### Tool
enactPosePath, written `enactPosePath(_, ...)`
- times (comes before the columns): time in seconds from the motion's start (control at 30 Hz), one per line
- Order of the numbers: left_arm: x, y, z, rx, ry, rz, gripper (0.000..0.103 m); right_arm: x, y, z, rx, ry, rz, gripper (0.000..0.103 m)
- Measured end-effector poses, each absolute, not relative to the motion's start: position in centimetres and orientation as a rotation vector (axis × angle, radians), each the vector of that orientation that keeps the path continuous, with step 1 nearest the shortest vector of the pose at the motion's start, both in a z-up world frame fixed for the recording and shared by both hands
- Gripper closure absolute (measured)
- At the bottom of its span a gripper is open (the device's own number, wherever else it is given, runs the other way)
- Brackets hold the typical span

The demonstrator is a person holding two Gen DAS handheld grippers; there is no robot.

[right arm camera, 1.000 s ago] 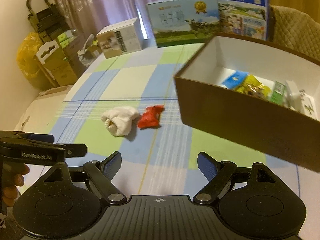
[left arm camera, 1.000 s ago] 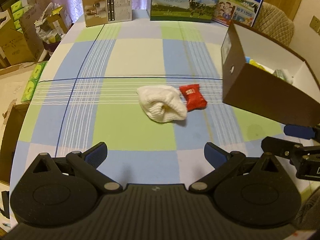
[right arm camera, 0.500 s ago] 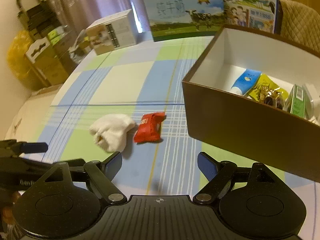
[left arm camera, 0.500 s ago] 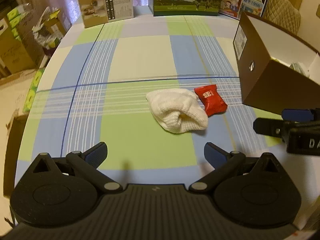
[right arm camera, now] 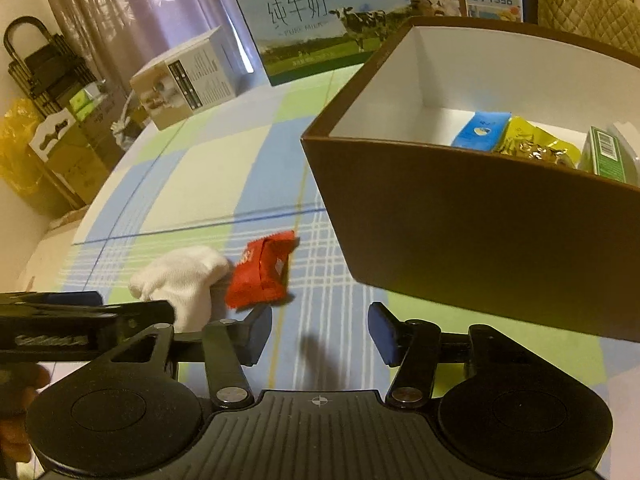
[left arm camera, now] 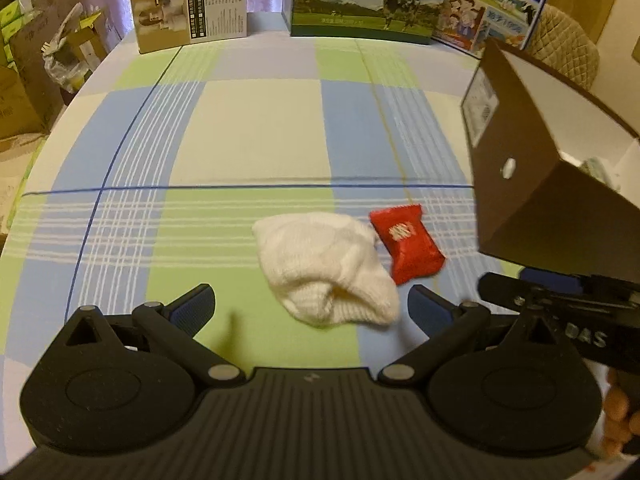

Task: Organize objects
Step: 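Grasp the white knitted cloth with the left tool while the right tool grasps the red candy packet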

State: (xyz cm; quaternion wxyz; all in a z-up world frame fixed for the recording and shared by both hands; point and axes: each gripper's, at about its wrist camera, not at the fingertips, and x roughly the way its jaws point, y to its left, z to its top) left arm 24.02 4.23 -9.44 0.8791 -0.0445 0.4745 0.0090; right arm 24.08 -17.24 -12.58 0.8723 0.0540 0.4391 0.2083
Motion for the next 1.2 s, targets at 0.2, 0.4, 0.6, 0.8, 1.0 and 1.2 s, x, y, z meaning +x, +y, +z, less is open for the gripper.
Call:
enactPosePath(0.2, 25.8, 4.4, -10.6, -0.114, 1.001, 0.035, 0.004, 24.5, -17.2, -13.1, 0.109, 0.904, 0.421, 0.051)
enactPosePath(0.4, 26.9, 4.2, -11.5, -0.098, 1.0, 0.038, 0.016, 24.5, -17.0, -13.2, 0.105, 0.898, 0.432, 0.051)
enactPosePath(0.6, 26.5, 4.3, -11.1, -0.078, 0.988, 0.012, 0.045, 24.5, -16.2, -13.3, 0.088, 0.878, 0.462, 0.051)
enactPosePath(0.8, 25.9, 6.0, -10.8, -0.047, 0.983, 0.095, 0.049, 24.7, -14.3, -13.7, 0.071, 0.862, 0.5, 0.051)
enactPosePath(1.0, 25.9, 8.0, -10.9, -0.101, 0.99, 0.141, 0.048, 25.7, -11.7, -14.2, 0.013, 0.839, 0.486, 0.051)
enactPosePath(1.2, 26.0, 7.7, -11.1, -0.089, 0.985, 0.151, 0.046, 26.4, -10.7, -15.6, 0.003, 0.849, 0.496, 0.051)
